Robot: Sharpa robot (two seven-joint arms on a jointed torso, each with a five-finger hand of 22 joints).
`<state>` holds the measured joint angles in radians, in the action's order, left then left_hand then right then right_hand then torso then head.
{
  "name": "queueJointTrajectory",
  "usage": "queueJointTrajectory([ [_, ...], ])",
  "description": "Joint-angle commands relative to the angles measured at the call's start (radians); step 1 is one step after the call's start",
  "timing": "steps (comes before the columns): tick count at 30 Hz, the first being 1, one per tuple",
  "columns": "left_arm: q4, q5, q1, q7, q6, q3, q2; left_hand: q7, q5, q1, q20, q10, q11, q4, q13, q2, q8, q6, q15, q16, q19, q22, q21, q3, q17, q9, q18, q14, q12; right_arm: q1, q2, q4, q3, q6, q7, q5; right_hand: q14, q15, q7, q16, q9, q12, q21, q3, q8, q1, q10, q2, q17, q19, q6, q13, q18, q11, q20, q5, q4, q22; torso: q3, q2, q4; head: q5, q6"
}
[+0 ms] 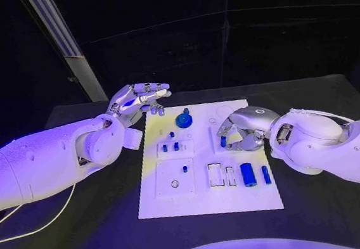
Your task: Assemble the parts on the task board
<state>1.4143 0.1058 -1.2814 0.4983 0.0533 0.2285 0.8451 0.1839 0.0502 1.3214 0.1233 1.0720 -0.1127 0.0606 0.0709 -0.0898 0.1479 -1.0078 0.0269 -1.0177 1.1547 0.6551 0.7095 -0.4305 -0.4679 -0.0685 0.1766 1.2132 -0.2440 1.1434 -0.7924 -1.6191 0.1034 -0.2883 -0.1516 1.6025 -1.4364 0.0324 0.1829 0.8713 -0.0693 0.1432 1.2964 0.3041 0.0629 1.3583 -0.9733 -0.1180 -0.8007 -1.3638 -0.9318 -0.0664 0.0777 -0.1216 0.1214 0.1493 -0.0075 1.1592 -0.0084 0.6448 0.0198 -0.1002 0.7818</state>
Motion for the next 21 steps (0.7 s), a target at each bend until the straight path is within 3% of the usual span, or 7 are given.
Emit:
queueJointTrajectory([
  [1,0.001,0.003,-0.002,0.013,-0.014,-0.001,-0.001,0.001,0.004,-0.001,0.002,-0.004,0.001,0.004,-0.001,0.006,0.005,0.006,-0.002,0.003,-0.001,-0.001,-0.006,0.004,0.001,0.001,0.007,-0.008,-0.006,-0.001,0.008,0.011,0.003,0.026,-0.021,0.022,-0.007,-0.001,-0.002,0.0,-0.001,0.002,-0.001,-0.007,0.003,0.006,0.007,0.008,0.003,-0.004,0.0,0.002,0.013,0.0,0.0,0.007,0.0,-0.002,-0.0004,0.001,-0.0012,0.0,0.001],
  [8,0.001,0.003,-0.002,0.012,-0.014,-0.001,0.0,0.001,0.004,-0.001,0.002,-0.004,0.001,0.004,-0.001,0.006,0.005,0.006,-0.002,0.003,-0.001,-0.001,-0.006,0.004,0.001,0.001,0.007,-0.008,-0.006,-0.001,0.021,0.024,0.003,-0.013,-0.012,0.025,-0.011,-0.003,-0.004,0.005,-0.005,0.018,0.001,0.003,0.008,0.022,-0.005,0.03,0.007,-0.009,-0.018,0.001,0.013,0.002,-0.001,0.009,0.0,0.002,0.0001,0.0,0.0002,-0.002,0.004],
  [14,-0.001,0.003,-0.002,0.011,-0.014,-0.001,-0.001,0.001,0.004,-0.001,0.002,-0.004,0.001,0.004,-0.001,0.007,0.006,0.005,-0.002,0.003,-0.001,-0.002,-0.007,0.005,0.002,0.0,0.007,-0.008,-0.007,-0.001,0.026,0.024,0.003,-0.038,0.001,0.026,-0.012,-0.004,-0.006,0.007,-0.006,0.026,0.001,0.012,0.01,0.028,-0.014,0.034,0.01,-0.01,-0.028,0.001,0.012,0.004,-0.002,0.009,-0.001,0.002,0.0005,0.0,0.0011,-0.002,0.005],
  [21,-0.003,0.003,-0.002,0.01,-0.015,-0.001,-0.002,0.001,0.004,-0.001,0.002,-0.004,0.001,0.004,-0.001,0.007,0.006,0.005,-0.002,0.003,-0.001,-0.002,-0.007,0.005,0.002,0.0,0.007,-0.008,-0.007,-0.001,0.033,0.037,0.003,0.042,-0.023,0.027,-0.014,-0.007,-0.01,0.012,-0.008,0.034,0.004,0.021,0.011,0.03,-0.026,0.035,0.009,-0.014,-0.04,0.002,0.011,0.007,-0.005,0.001,0.0,0.007,-0.0003,-0.001,0.0,-0.001,0.007],
])
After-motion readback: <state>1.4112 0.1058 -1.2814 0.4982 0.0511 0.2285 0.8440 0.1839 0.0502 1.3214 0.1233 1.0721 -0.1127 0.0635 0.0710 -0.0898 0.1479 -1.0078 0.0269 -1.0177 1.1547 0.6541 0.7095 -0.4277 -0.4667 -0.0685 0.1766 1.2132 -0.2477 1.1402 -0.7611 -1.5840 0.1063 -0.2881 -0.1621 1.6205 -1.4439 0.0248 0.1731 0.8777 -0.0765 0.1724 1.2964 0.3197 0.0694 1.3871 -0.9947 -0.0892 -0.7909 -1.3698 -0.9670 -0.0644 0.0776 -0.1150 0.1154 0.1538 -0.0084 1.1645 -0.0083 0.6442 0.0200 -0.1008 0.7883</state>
